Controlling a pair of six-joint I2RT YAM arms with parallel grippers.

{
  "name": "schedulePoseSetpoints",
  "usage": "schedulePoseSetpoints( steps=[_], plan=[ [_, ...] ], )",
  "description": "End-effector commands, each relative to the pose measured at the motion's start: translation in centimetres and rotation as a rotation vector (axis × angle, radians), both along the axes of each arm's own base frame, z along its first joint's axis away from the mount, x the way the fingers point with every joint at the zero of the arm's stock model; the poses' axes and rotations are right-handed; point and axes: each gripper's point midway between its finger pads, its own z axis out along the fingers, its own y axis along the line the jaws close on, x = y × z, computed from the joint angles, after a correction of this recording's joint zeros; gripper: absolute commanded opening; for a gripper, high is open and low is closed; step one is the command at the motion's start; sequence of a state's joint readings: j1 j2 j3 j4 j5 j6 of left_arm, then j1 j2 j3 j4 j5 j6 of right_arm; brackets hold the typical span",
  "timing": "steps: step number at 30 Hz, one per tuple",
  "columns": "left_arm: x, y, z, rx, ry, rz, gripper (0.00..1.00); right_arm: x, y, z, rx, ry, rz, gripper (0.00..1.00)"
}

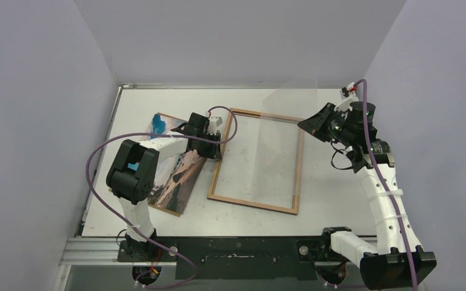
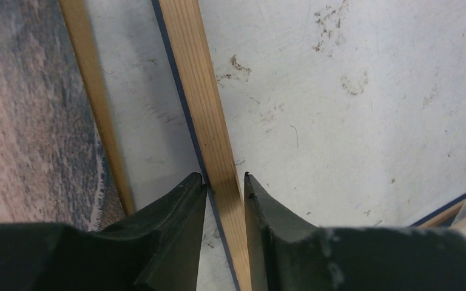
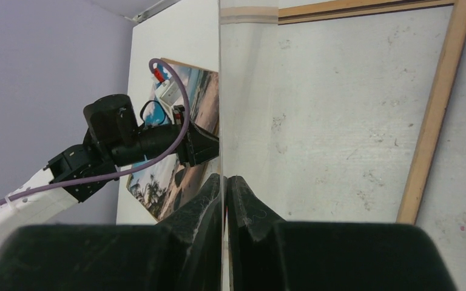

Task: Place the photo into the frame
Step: Move the photo frame to the center of the board.

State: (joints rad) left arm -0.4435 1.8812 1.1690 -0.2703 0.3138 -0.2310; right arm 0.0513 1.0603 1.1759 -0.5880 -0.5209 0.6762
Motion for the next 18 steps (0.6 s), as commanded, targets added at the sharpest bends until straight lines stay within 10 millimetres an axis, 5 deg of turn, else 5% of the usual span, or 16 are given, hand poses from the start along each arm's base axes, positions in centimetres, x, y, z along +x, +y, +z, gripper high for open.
schedulePoseSetpoints(
  steps=[1,6,10,14,18],
  plan=[
    [-0.3,-0.8,2.9,-0.108,0.021,0.018,0.34,0.8,2.4,2.6,0.025,-0.105,0.027,0.05],
    [1.4,0.6,8.8,-0.251,-0.023,0.051,0.53,1.0,5.2,1.7,0.057,-0.078,0.045,0.05],
    [4.2,4.4,12.8,-0.273,-0.149,0.095,0.57,0.9,8.7,2.7,0.101,-0.099,0.084,0.05],
    [6.0,7.7,13.5,-0.215,-0.203,0.132,0.59,1.2,11.1,3.0,0.19,-0.099,0.101,0.05],
    [6.5,10.1,13.0,-0.192,-0.213,0.173,0.59,1.9,10.9,0.5,0.238,-0.049,0.039,0.05]
  ],
)
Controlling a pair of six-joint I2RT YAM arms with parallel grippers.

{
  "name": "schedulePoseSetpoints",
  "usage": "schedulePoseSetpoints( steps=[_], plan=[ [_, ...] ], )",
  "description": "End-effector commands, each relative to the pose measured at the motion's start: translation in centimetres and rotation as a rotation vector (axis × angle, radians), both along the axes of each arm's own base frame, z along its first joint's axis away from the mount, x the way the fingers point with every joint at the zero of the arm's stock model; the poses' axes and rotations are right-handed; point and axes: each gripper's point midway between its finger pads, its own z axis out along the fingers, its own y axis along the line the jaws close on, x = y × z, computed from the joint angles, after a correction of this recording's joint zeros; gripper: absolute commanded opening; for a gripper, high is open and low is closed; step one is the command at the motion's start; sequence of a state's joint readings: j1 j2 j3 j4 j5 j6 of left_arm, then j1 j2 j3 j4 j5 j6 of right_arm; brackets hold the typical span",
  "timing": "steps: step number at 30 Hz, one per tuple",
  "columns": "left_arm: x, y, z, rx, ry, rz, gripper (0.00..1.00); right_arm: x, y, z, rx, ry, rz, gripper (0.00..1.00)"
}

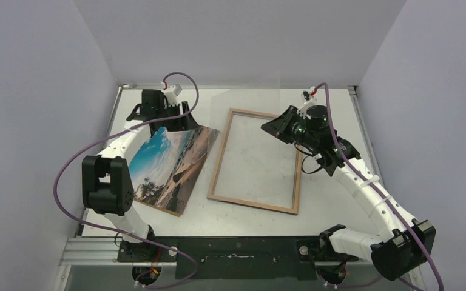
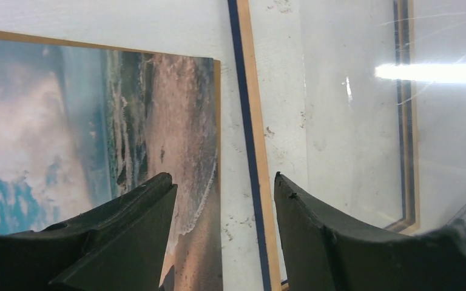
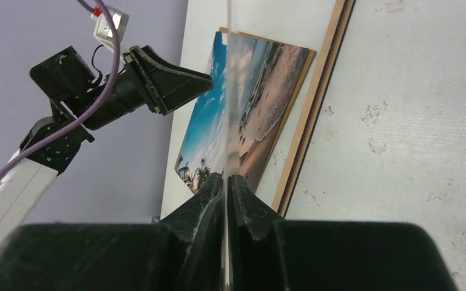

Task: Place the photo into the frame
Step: Move the photo frame to the center of the board.

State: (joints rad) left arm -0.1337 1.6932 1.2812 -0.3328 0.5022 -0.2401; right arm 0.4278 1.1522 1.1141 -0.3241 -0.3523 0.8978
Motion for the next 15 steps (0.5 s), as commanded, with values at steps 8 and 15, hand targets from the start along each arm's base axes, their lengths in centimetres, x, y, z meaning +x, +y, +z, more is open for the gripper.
schedulePoseSetpoints(
  steps=[8,15],
  plan=[
    [-1.5,2.2,-1.8,0.063,0.002,-0.029,0.58,3.1,-2.1,-5.9,0.065,0.043,-0.191,0.05],
    [-2.6,1.3,-3.3,0.087,0.023,-0.077,0.58,4.1,-4.8,-7.7,0.002,0.004,-0.202,0.05]
  ],
)
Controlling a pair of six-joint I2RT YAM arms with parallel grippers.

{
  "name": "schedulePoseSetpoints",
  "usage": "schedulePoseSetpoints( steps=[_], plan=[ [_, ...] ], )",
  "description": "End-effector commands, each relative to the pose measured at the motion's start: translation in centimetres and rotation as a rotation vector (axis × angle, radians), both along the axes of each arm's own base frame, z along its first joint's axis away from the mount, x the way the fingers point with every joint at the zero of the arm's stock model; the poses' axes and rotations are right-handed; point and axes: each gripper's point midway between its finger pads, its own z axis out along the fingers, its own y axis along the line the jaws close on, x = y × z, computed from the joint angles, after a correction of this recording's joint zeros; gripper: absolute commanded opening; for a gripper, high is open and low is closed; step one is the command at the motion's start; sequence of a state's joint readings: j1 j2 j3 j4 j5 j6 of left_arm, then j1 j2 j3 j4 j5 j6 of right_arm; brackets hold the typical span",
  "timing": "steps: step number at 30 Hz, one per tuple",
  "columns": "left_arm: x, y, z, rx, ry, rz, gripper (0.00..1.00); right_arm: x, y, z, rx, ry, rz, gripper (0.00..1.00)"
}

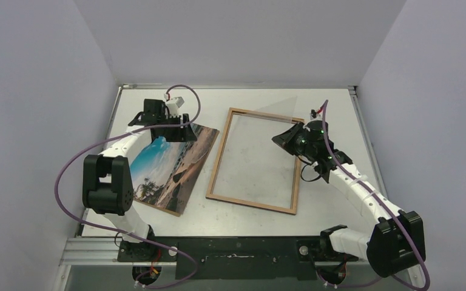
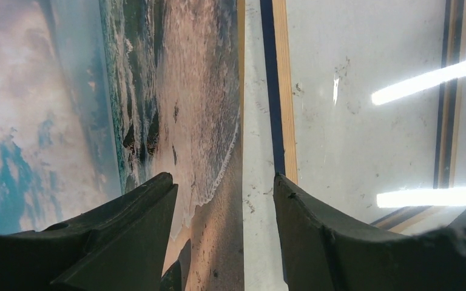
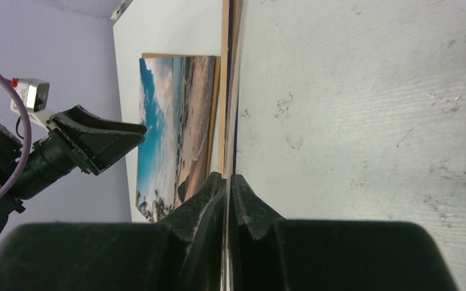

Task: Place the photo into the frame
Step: Move the photo frame to the center of the board, then place the photo frame item in the photo frame.

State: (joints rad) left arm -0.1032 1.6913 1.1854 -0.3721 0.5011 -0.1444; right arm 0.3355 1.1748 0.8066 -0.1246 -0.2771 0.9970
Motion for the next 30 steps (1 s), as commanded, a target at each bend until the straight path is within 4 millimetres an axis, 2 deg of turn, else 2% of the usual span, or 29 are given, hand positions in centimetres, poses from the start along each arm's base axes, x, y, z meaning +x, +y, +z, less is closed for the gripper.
schedulePoseSetpoints(
  steps=[1,10,14,17,20,24,30],
  plan=[
    [-0.3,-0.9,0.7,0.023,-0.055,-0.059,0.58,2.0,-1.0,3.0,-0.018,-0.165,0.015,0.05],
    [-1.7,-4.2,-0.8,0.04,-0.023,-0.154,0.58,2.2,-0.2,5.8,-0.077,-0.317,0.162,0.05],
    [-1.6,-5.1,-1.4,0.044,-0.01,-0.165,0.57,1.5,0.8,7.6,-0.049,-0.401,0.214,0.05],
    [-1.4,-5.4,-1.7,0.036,0.003,-0.158,0.55,1.1,1.1,8.3,-0.052,-0.436,0.23,0.05],
    [-1.4,-5.6,-2.5,0.034,0.025,-0.157,0.51,1.6,0.7,7.2,-0.072,-0.409,0.204,0.05],
    [-1.3,-5.9,-2.9,0.023,0.027,-0.15,0.43,2.6,0.1,4.0,-0.077,-0.341,0.162,0.05],
    [-1.7,-7.2,-2.7,-0.011,0.036,-0.176,0.41,3.2,-1.2,0.1,-0.097,-0.286,0.133,0.05]
  ],
)
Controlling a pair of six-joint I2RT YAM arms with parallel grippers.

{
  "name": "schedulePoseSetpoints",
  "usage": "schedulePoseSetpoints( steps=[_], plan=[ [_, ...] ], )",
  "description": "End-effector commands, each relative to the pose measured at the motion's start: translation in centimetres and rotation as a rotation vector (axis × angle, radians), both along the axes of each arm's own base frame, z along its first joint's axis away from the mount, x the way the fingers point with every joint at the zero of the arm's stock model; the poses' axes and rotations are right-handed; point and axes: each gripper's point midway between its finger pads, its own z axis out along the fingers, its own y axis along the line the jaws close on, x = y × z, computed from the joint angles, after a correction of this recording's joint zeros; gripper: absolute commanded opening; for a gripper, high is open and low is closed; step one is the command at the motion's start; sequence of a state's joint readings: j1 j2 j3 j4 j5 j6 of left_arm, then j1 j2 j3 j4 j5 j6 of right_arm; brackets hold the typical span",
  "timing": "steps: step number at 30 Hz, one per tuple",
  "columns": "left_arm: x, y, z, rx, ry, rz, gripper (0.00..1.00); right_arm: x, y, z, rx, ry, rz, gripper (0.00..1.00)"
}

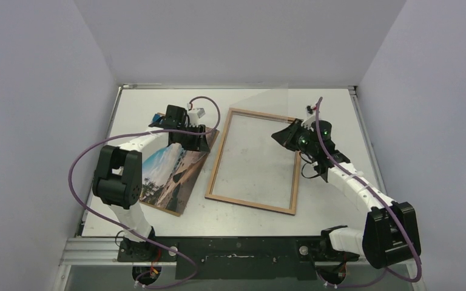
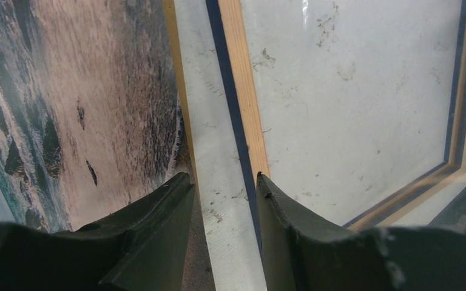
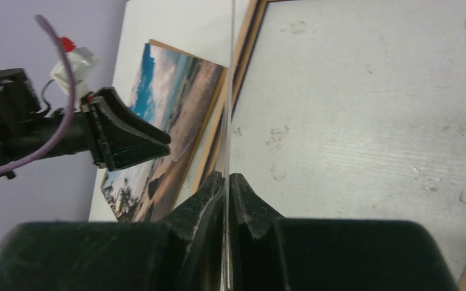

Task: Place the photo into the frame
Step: Place the photo frame item in the photo frame.

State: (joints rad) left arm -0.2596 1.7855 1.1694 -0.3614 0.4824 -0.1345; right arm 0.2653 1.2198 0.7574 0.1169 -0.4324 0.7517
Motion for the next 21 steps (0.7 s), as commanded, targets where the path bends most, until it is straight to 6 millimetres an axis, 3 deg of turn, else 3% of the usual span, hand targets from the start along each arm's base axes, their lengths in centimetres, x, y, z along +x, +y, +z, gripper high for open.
schedulePoseSetpoints(
  steps=[1,9,15,18,21],
  plan=[
    [1.0,-1.7,1.4,-0.056,-0.043,-0.026,0.4,1.3,-1.3,-1.1,-0.009,-0.036,-0.039,0.05],
    [-0.3,-2.5,-0.3,-0.054,0.003,-0.059,0.36,0.9,-2.9,-4.0,-0.01,0.024,-0.058,0.05],
    [-1.0,-2.9,-1.7,-0.041,0.033,-0.085,0.31,0.7,-2.9,-5.2,0.052,0.074,-0.06,0.05],
    [-1.2,-3.1,-2.2,-0.037,0.042,-0.09,0.28,0.8,-2.3,-3.9,0.111,0.072,-0.044,0.05],
    [-1.3,-3.3,-2.4,-0.042,0.046,-0.09,0.24,1.1,-1.5,-1.0,0.167,0.034,-0.03,0.05]
  ],
)
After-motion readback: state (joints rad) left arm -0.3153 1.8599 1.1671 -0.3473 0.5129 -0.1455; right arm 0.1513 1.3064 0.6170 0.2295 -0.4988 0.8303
